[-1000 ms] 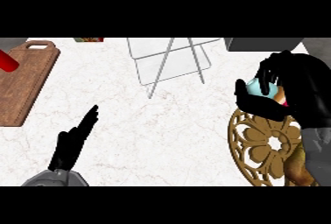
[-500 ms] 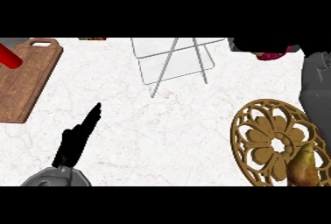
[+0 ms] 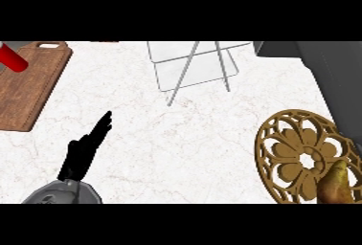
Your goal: Pick the cupcake from the placemat and place it in the tiered shelf
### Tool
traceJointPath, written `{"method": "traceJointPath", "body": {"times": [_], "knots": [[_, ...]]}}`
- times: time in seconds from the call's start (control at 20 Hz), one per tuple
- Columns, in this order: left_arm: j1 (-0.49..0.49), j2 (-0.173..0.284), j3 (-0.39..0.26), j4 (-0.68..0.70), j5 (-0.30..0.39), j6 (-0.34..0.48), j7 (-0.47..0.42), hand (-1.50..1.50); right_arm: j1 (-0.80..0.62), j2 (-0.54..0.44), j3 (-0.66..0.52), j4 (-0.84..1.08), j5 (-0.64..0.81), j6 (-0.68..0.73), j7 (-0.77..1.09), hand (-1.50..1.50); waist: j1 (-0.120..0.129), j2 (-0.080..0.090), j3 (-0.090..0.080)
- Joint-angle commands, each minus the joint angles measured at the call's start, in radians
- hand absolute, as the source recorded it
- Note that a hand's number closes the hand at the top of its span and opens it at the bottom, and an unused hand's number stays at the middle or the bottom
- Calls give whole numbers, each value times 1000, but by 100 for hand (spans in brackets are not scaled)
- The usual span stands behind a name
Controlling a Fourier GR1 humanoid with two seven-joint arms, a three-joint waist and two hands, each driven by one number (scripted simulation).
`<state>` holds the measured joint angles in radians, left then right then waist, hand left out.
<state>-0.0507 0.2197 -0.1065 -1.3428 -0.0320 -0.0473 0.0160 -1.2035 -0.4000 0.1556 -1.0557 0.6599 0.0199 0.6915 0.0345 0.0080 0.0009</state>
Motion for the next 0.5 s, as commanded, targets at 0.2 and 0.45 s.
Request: {"method": "traceJointPath", "body": {"times": [0.2,0.45], "knots": [[-27,-19,-17,-18,-15,-3,41,0,-162,89,-21,428,61,-98,-218,150,23,11,-2],[-55,-22,-10,3,-11,-11,71,0,-228,137,-51,612,66,-114,-270,150,26,14,-2]]}}
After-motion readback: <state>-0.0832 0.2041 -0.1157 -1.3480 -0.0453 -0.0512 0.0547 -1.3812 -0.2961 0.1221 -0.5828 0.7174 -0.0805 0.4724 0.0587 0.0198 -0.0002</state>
